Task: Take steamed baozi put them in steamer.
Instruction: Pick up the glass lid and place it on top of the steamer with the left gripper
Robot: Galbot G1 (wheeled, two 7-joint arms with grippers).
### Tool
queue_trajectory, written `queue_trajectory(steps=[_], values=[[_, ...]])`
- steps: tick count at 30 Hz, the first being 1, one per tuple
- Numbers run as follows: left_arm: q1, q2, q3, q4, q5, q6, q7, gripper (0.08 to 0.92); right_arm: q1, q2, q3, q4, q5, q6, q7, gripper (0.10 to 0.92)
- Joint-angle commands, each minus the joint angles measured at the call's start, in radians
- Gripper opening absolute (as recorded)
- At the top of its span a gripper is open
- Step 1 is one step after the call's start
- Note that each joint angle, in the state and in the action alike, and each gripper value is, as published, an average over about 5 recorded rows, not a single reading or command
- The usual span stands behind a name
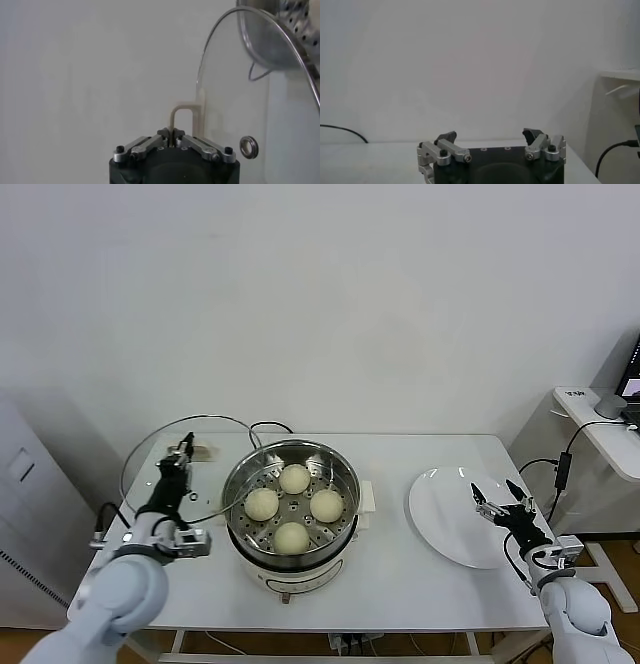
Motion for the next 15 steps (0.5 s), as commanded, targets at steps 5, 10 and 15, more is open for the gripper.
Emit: queue_trajectory(steps=[5, 10, 15], values=[[-0.119, -0.127, 0.294, -0.034, 0.203, 0.231, 0.084, 0.105, 0.006, -0.003, 0.001, -0.014, -0.003, -0.001, 0.0, 0.823], [-0.131, -0.175, 0.335, -0.005, 0.223, 0.229, 0.076, 0.105, 0.01, -0.003, -0.002, -0.02, -0.007, -0.001, 0.0, 0.823], [-0.137, -0.207, 0.363, 0.014, 0.236, 0.226, 0.071, 0.105, 0.012, -0.006, -0.003, -0.027, -0.008, -0.001, -0.001, 0.823]])
